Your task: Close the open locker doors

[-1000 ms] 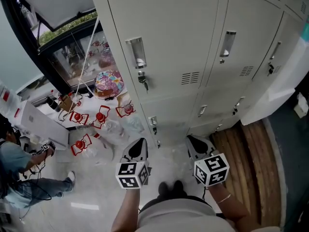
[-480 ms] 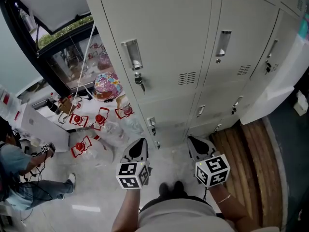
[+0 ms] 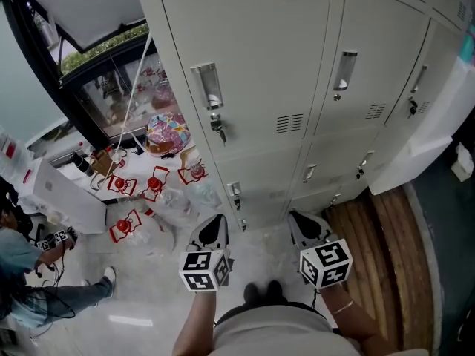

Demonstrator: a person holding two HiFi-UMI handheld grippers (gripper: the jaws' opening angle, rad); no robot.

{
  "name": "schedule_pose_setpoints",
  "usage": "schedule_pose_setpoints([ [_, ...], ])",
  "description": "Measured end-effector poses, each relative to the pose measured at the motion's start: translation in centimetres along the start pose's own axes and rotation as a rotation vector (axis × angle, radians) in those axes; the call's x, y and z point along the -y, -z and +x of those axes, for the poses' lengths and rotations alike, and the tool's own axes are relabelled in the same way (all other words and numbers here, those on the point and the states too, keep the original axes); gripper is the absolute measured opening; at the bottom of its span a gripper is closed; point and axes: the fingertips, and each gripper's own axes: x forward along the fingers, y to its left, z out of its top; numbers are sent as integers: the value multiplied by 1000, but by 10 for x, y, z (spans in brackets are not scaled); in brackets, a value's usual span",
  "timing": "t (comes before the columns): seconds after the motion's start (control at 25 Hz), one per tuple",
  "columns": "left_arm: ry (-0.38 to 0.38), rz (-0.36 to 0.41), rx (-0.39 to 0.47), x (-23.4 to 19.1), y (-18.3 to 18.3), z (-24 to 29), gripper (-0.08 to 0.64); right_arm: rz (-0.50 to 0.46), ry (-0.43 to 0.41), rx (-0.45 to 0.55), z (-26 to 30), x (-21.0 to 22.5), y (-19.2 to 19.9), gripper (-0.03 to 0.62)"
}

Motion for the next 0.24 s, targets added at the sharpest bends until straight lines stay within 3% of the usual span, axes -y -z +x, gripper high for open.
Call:
schedule_pose_setpoints([
  [0.24, 5, -7, 3, 1, -1, 1, 20, 20, 1, -13, 1, 3, 5, 3],
])
